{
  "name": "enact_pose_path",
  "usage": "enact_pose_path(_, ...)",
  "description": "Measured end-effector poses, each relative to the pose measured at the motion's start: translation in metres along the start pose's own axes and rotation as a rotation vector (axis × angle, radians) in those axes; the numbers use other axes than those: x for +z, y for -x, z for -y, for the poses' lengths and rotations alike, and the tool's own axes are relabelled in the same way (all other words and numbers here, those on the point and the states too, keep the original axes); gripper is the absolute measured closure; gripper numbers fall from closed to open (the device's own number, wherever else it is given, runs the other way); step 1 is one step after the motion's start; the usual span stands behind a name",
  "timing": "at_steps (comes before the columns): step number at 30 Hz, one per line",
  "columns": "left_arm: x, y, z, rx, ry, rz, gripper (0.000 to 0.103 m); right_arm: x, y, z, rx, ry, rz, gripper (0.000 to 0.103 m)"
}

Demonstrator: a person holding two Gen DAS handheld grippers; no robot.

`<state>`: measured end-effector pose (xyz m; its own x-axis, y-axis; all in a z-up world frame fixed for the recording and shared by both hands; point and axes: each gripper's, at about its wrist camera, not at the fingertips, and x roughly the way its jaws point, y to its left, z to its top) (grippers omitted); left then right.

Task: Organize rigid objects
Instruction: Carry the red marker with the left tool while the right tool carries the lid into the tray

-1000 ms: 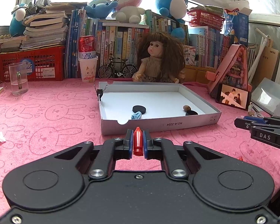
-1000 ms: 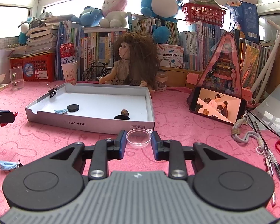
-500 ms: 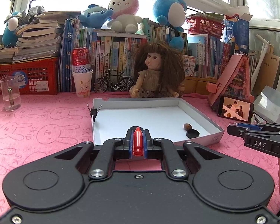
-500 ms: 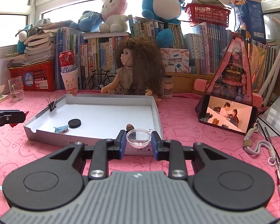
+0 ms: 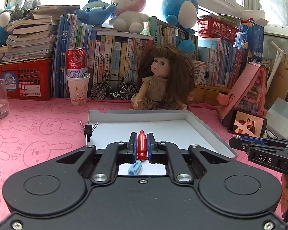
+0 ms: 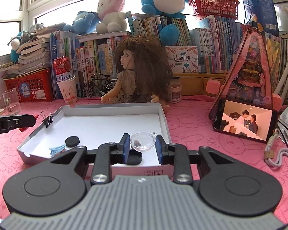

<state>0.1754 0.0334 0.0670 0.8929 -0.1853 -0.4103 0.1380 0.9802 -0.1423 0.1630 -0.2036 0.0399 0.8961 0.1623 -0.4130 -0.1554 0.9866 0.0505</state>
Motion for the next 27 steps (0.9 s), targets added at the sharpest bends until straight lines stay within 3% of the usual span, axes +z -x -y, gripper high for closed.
enact_pose_path(5,0.018,-0.029,-0.004,0.000,0.016,-0.022,0.093,0.017,-0.023,0.004,0.005,-0.017,-0.012,0.070)
enact_pose_path(11,0.029,-0.071,-0.009,0.007,0.051,-0.088,0.093,0.031,-0.058,0.013,0.051,-0.080,-0.092,0.070)
enact_pose_path(19,0.018,-0.111,-0.011,0.048,0.058,-0.146,0.093,0.032,-0.101,0.018,0.070,-0.161,-0.172,0.070)
enact_pose_path(27,0.009,-0.125,-0.016,0.080,0.050,-0.172,0.093,0.027,-0.120,0.011,0.069,-0.155,-0.203,0.069)
